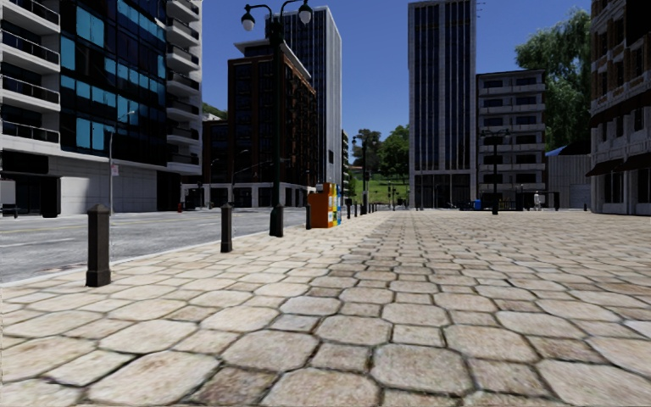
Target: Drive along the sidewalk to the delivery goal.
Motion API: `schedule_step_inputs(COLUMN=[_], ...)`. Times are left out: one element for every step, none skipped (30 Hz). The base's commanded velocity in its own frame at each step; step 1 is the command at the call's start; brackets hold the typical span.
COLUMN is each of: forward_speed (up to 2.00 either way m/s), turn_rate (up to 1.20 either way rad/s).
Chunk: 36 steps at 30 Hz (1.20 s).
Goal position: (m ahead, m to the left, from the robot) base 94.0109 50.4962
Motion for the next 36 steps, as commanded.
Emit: schedule_step_inputs(forward_speed=[2.00,2.00,2.00,2.00,2.00,2.00,2.00,2.00,2.00,2.00,2.00,2.00,2.00,2.00,2.00,2.00,2.00,2.00,2.00,2.00,2.00,2.00,2.00,2.00,2.00,2.00,2.00,2.00,2.00,2.00,2.00,2.00,2.00,2.00,2.00,2.00], turn_rate=[-0.25,-0.25,-0.25,-0.27,-0.28,-0.28,-0.28,-0.28,-0.28,-0.28,-0.29,-0.29,-0.34,-0.36,-0.37,-0.37,-0.37,-0.37,-0.37,-0.37,-0.37,-0.37,-0.37,-0.37,-0.37,-0.37,-0.37,-0.37,-0.37,-0.37,-0.37,-0.37,-0.37,-0.37,-0.37,-0.37])
